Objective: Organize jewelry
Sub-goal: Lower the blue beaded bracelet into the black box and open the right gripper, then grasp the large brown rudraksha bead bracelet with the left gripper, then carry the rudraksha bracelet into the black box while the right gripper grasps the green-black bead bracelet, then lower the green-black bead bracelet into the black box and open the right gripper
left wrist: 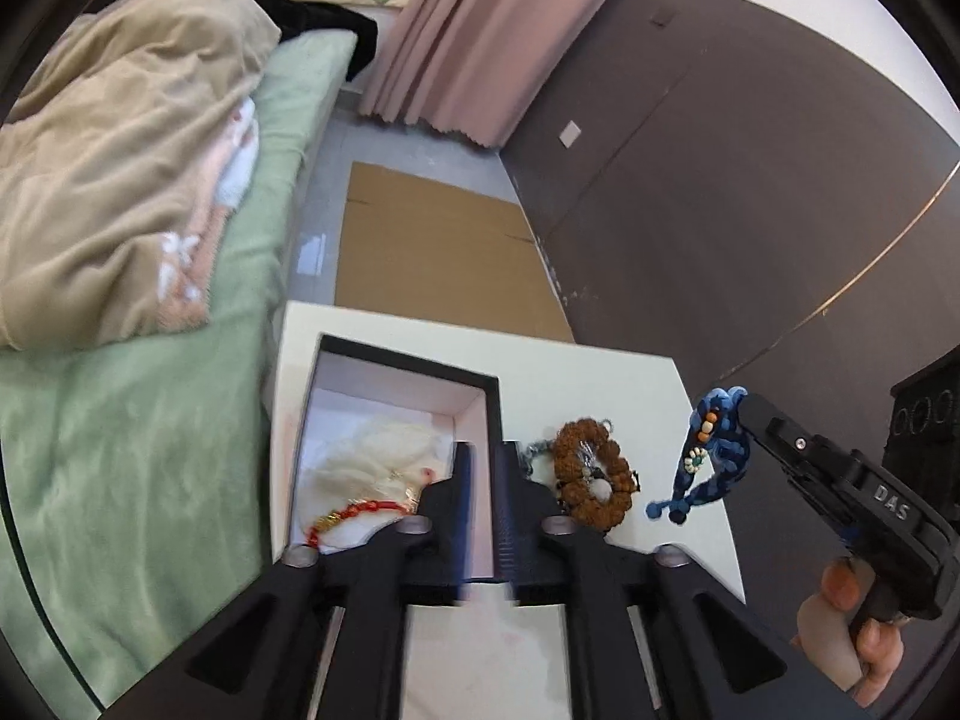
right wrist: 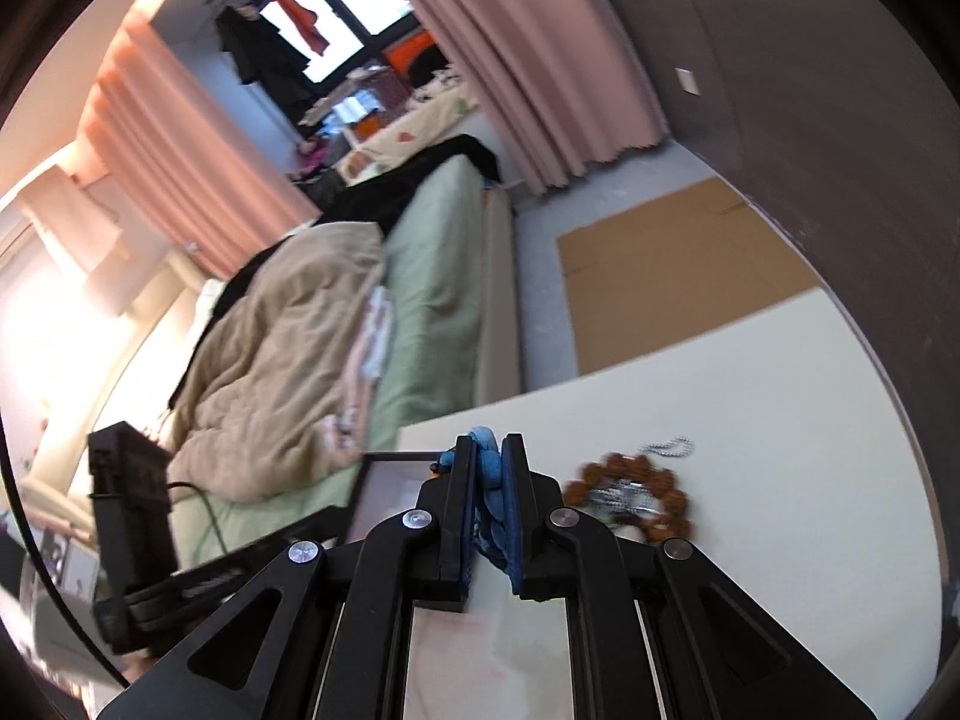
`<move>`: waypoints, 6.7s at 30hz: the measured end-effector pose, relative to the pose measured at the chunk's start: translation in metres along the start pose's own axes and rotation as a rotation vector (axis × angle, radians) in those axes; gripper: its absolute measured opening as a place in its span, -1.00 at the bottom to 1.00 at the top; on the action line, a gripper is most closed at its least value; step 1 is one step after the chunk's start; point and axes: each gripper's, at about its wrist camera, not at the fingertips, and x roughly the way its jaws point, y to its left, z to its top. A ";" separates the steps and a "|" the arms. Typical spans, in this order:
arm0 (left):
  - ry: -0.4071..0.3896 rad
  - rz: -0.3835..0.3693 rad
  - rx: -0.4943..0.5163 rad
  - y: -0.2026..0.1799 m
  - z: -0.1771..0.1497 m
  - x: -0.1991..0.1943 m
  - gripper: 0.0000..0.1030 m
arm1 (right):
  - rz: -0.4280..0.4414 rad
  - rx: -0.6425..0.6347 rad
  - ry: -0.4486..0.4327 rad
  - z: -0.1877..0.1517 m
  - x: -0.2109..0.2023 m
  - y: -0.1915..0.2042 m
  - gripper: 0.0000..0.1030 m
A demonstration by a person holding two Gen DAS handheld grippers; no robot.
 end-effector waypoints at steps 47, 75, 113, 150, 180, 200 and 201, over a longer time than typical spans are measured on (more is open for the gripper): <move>-0.159 0.094 -0.071 0.005 0.001 -0.016 0.52 | -0.112 0.103 0.086 -0.004 0.008 -0.046 0.18; 0.117 0.102 0.215 -0.094 -0.032 0.102 -0.03 | -0.235 0.241 0.155 0.006 -0.017 -0.129 0.18; -0.100 -0.002 0.121 -0.072 -0.006 0.025 -0.61 | -0.216 0.171 0.251 -0.011 0.028 -0.098 0.18; -0.112 0.049 0.042 -0.013 -0.004 -0.010 -0.61 | -0.254 -0.064 0.241 -0.022 0.036 -0.050 -0.81; -0.090 0.095 -0.138 0.028 0.006 -0.011 -0.14 | 0.120 -0.054 0.120 -0.006 0.028 0.018 -0.81; -0.128 0.086 -0.182 0.039 0.010 -0.022 -0.14 | 0.147 0.022 0.173 -0.015 0.062 0.025 0.14; -0.127 0.086 -0.177 0.037 0.010 -0.021 -0.14 | 0.134 0.032 0.163 -0.012 0.057 0.018 0.14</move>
